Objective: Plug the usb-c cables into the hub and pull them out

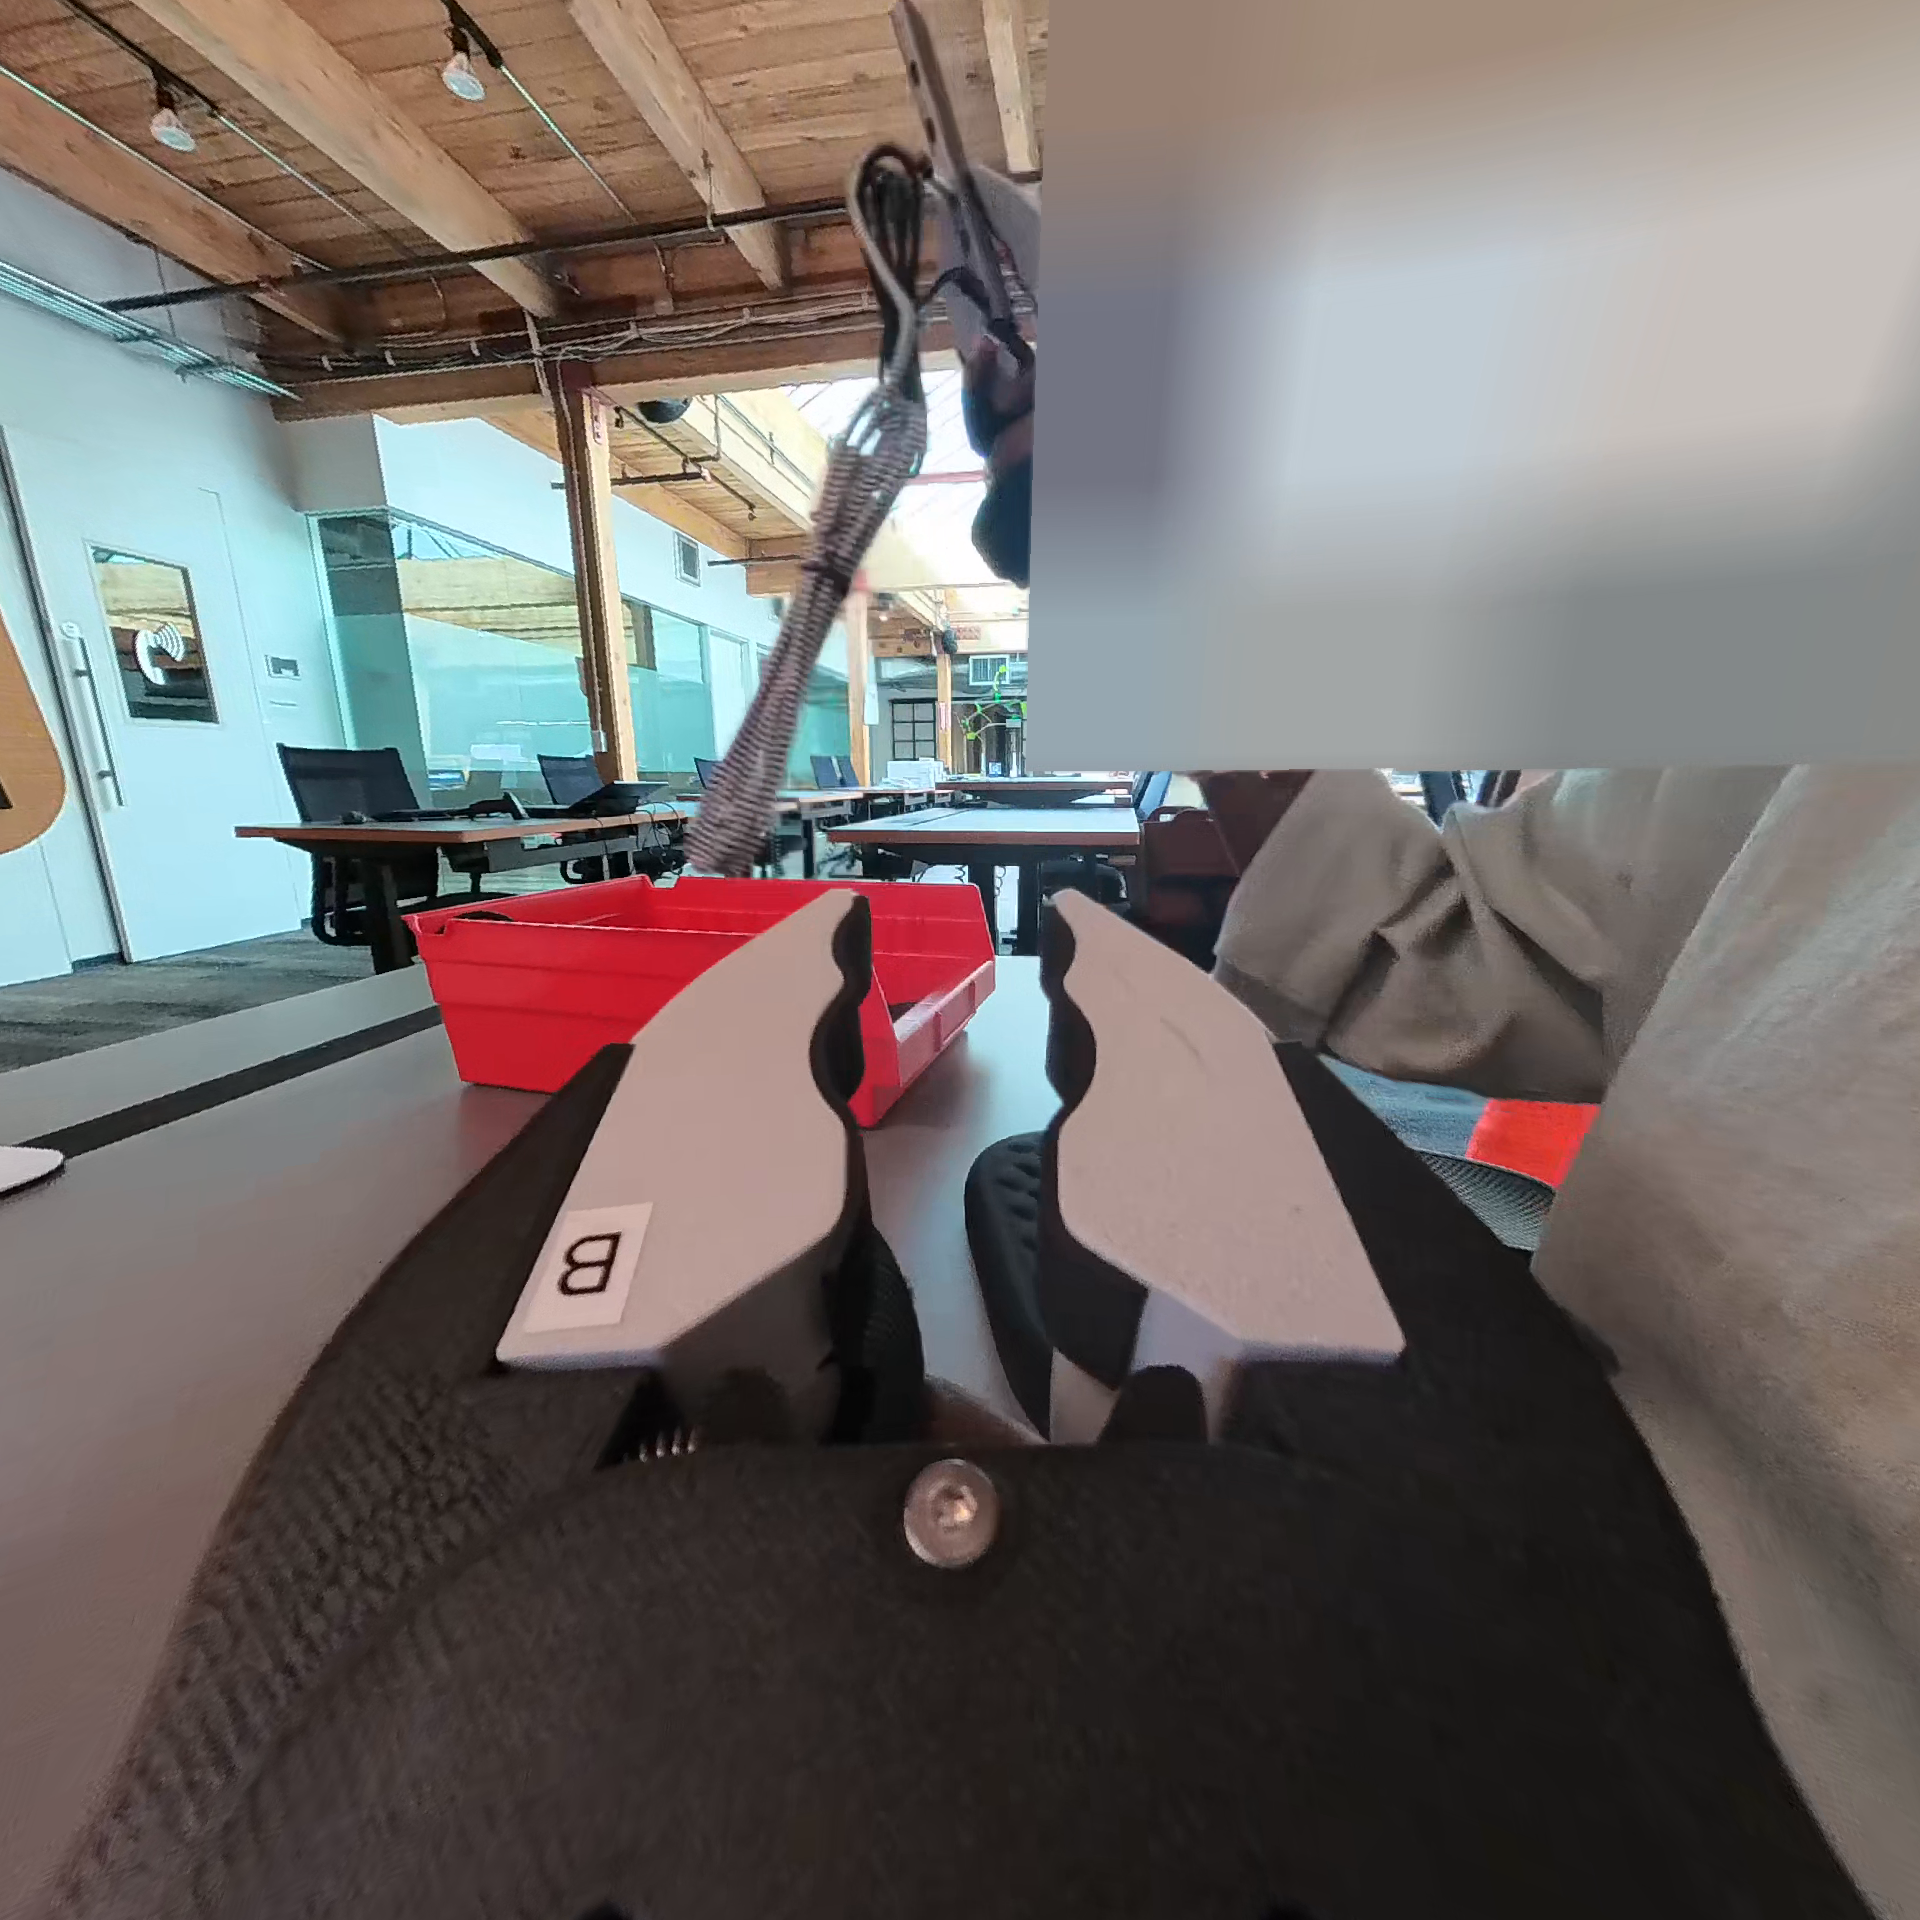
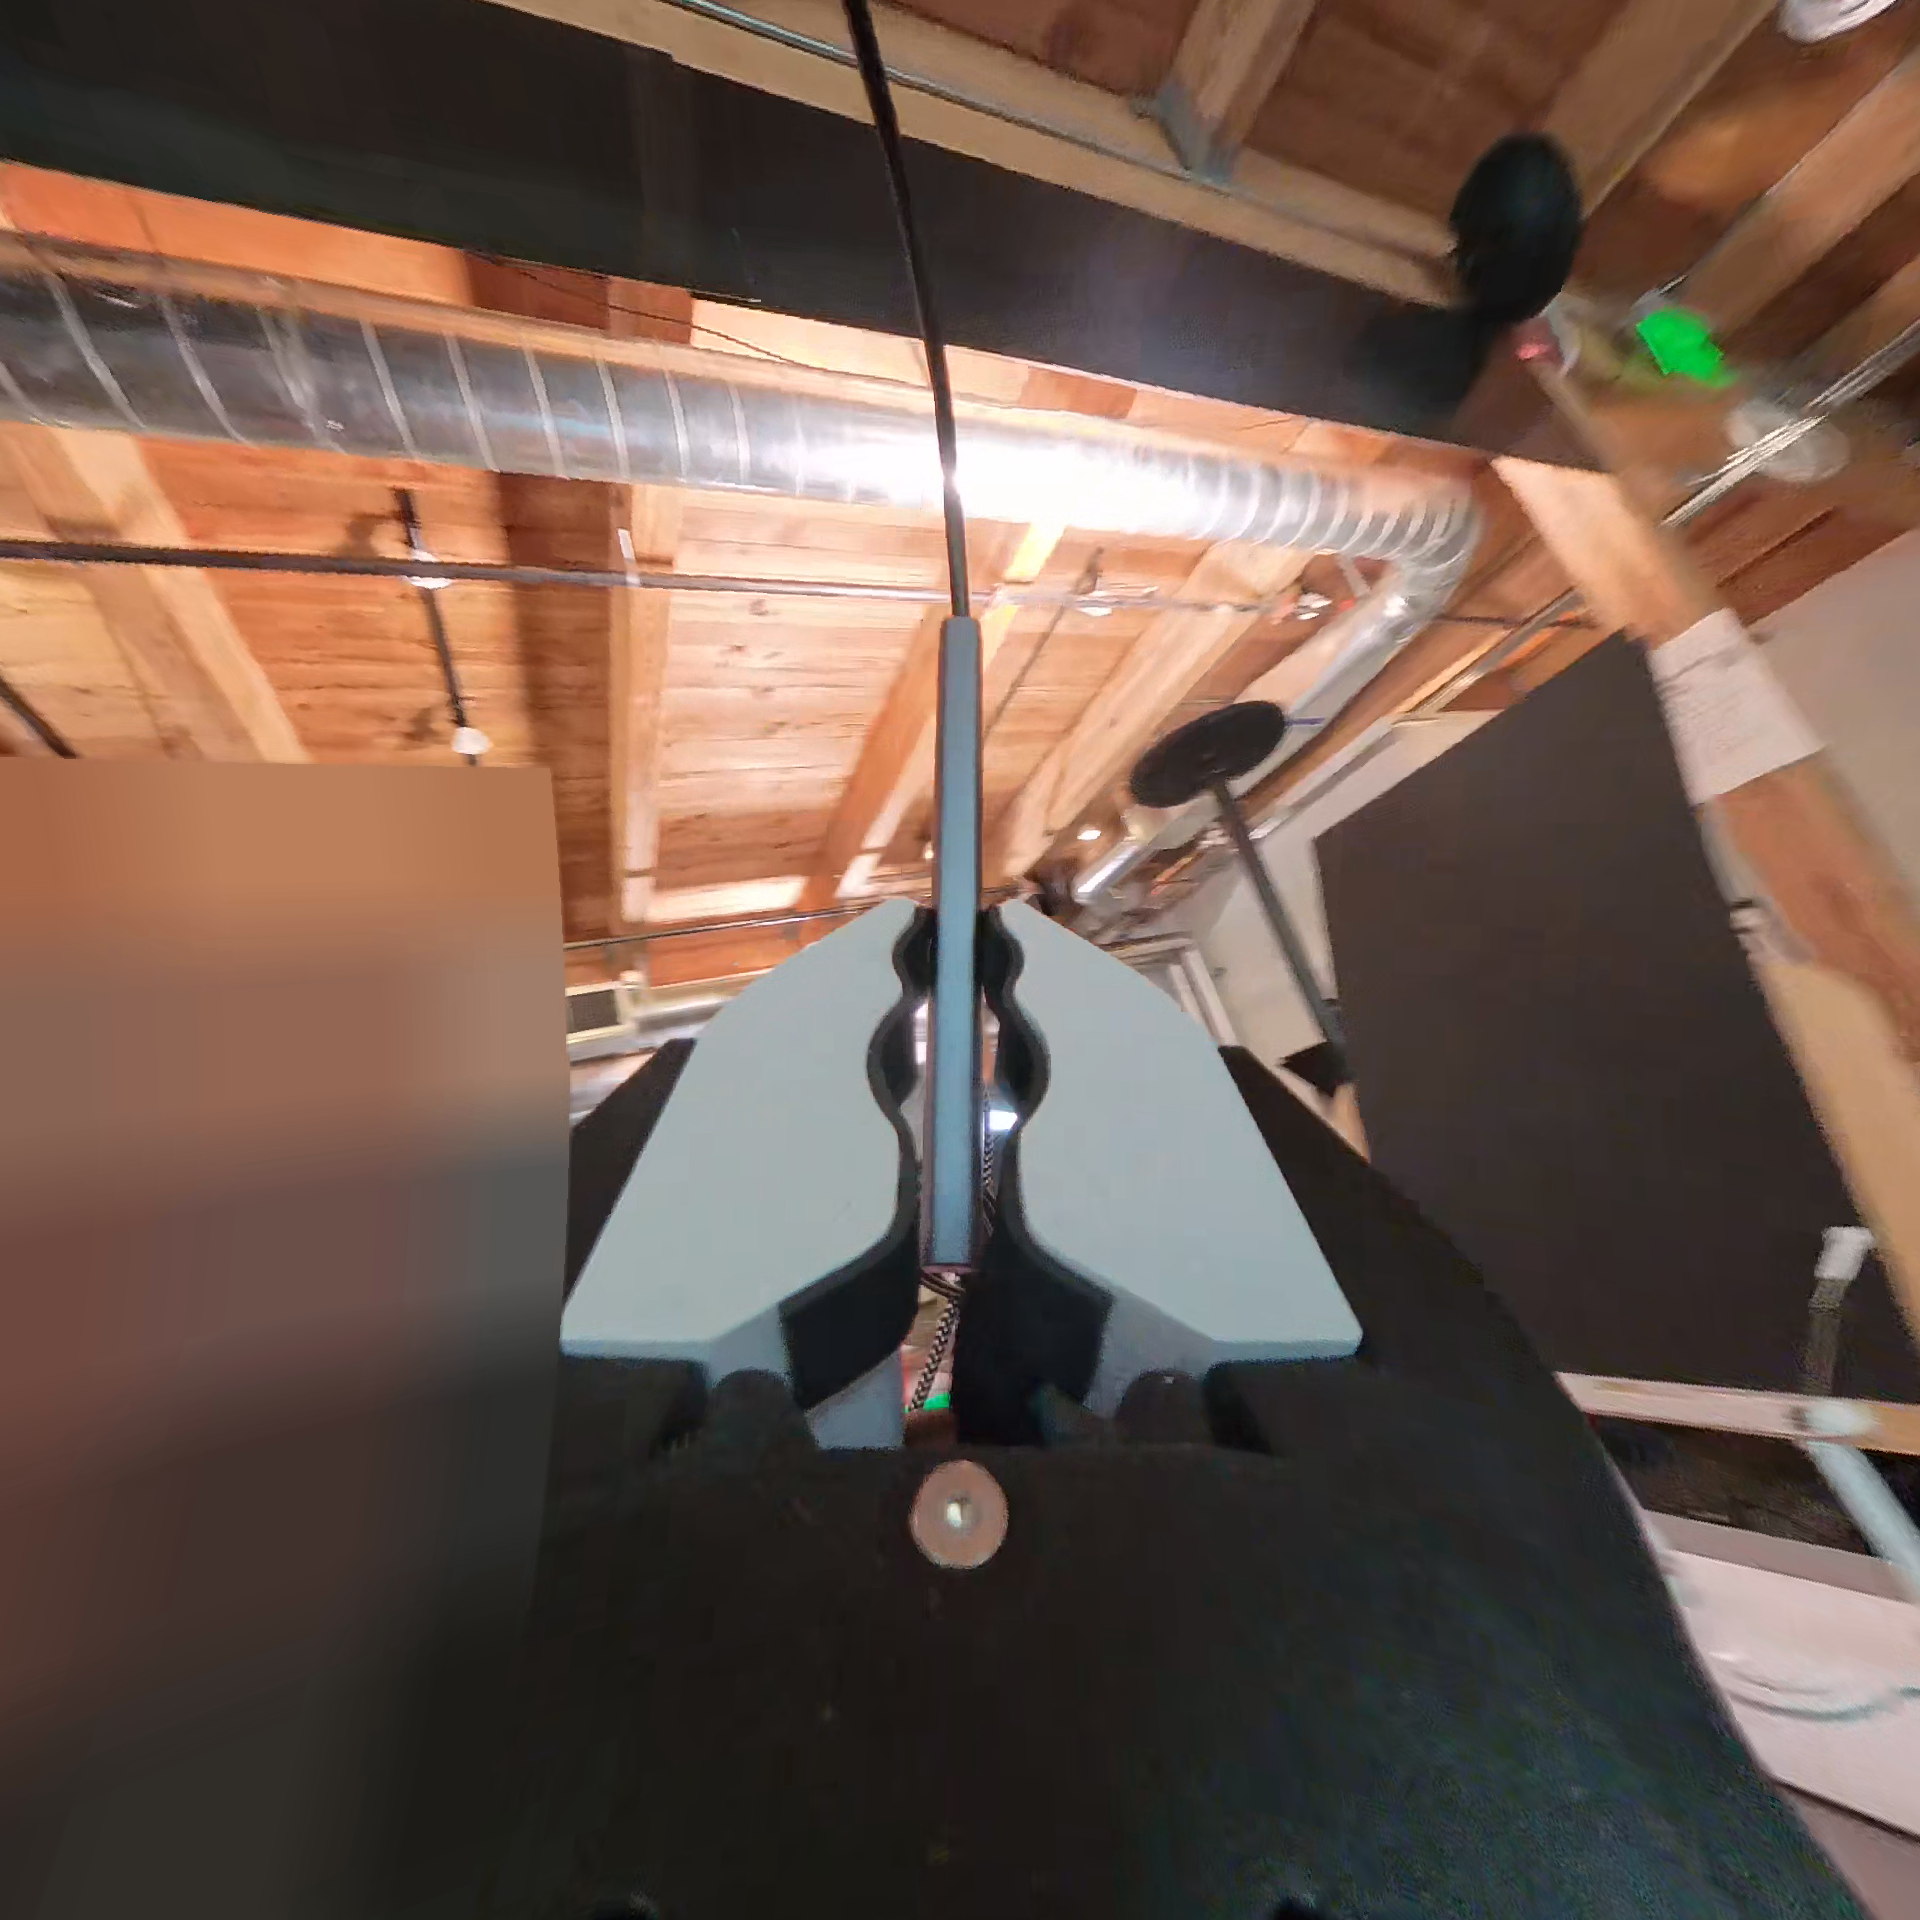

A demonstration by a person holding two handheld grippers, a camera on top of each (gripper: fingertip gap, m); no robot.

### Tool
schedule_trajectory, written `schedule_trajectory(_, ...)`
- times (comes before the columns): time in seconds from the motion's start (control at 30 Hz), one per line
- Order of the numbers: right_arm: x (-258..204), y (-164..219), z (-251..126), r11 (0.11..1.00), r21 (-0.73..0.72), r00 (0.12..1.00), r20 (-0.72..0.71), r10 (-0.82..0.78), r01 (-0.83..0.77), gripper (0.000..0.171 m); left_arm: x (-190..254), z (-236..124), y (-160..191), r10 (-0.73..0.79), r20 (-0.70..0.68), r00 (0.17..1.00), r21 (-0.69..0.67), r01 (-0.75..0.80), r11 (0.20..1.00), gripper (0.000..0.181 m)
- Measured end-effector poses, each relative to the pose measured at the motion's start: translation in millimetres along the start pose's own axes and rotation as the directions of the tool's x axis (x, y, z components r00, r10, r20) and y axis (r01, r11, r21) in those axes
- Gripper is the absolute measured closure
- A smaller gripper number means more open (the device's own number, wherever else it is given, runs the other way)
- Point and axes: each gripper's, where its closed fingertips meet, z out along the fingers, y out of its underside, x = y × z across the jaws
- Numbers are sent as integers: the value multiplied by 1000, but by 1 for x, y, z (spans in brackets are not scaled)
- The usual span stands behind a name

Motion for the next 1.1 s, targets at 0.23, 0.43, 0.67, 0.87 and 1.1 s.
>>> schedule_trajectory(0.23,36,-38,-13,982,-29,973,-135,-189,187,163,-4,-2,-7,20,19,1000,67,-21,998,148)
schedule_trajectory(0.43,71,-40,-23,968,-107,937,-244,-249,229,163,-5,-1,-5,29,24,999,59,-30,998,136)
schedule_trajectory(0.67,144,26,-86,925,-332,830,-451,-328,185,163,-11,4,-6,58,83,995,86,-65,994,85)
schedule_trajectory(0.87,200,108,-153,875,-477,739,-618,-268,-82,163,-17,1,-13,81,126,989,125,-97,987,80)
schedule_trajectory(1.1,236,161,-215,619,-759,556,-609,-566,-202,159,-17,5,-6,76,118,990,92,-87,992,81)
